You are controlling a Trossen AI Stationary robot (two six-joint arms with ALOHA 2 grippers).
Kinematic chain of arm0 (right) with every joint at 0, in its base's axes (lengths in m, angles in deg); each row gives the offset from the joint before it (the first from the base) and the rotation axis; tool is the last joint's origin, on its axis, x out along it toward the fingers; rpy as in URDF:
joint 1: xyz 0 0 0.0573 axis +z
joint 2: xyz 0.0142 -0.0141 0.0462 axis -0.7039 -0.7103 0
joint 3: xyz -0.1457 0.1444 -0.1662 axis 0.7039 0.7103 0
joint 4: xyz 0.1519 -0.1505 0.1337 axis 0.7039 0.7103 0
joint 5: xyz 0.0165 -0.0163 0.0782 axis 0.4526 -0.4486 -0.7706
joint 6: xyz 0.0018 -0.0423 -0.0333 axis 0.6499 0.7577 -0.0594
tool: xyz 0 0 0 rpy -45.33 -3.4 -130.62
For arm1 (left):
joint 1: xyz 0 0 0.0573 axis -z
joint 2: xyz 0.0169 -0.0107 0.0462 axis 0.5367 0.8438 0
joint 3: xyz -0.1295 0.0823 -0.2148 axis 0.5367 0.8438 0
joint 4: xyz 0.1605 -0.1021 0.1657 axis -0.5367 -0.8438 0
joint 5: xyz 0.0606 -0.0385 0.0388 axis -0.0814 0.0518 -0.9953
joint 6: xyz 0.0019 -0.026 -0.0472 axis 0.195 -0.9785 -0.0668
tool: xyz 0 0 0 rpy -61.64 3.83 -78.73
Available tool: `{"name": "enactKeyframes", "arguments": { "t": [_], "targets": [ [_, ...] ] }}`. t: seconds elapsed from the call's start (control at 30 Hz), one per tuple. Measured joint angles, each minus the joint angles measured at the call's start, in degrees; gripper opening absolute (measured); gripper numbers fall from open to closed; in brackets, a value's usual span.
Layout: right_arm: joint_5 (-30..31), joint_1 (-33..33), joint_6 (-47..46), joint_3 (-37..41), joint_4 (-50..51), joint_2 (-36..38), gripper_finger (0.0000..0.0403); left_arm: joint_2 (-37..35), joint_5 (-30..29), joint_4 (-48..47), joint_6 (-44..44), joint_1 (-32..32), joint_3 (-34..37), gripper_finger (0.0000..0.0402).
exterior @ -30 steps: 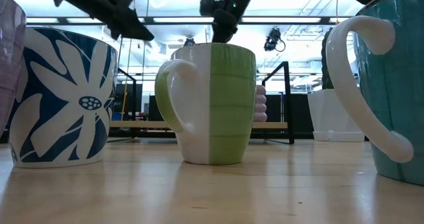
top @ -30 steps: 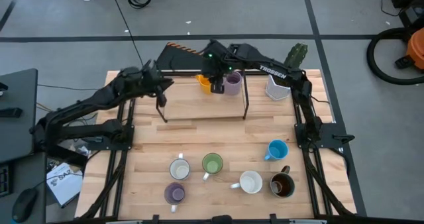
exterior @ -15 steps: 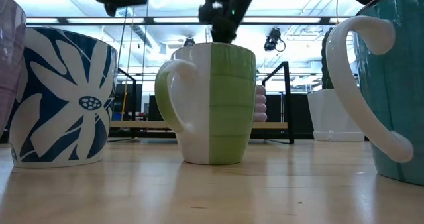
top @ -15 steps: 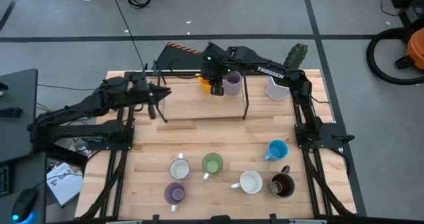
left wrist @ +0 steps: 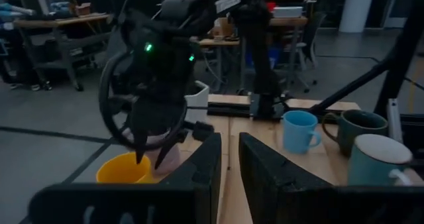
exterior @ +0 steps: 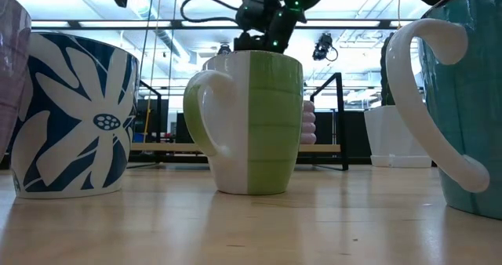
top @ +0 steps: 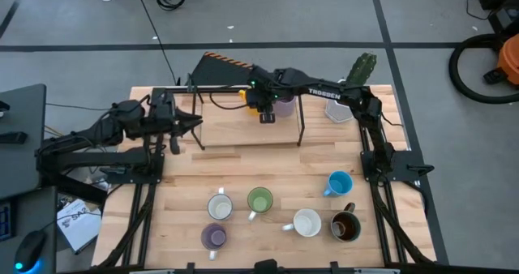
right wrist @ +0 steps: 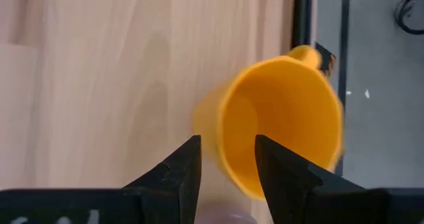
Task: Place coffee mugs
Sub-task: Put the yellow mug on the shelf
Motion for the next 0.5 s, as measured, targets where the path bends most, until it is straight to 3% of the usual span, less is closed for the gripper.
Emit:
{"name": "enactKeyframes", "arguments": {
  "t": [0.3, 0.5],
  "targets": [
    [-1.7, -1.4, -0.2, 3.7, -2.5, 0.0, 0.0150, -1.5, 0.3, 1.3, 0.0, 3.6, 0.0, 0.0059],
    [-0.9, -0.9, -0.3, 4.4, -3.5, 0.0, 0.0119, -1.8, 0.3, 1.3, 0.0, 4.4, 0.0, 0.0059]
  ]
}}
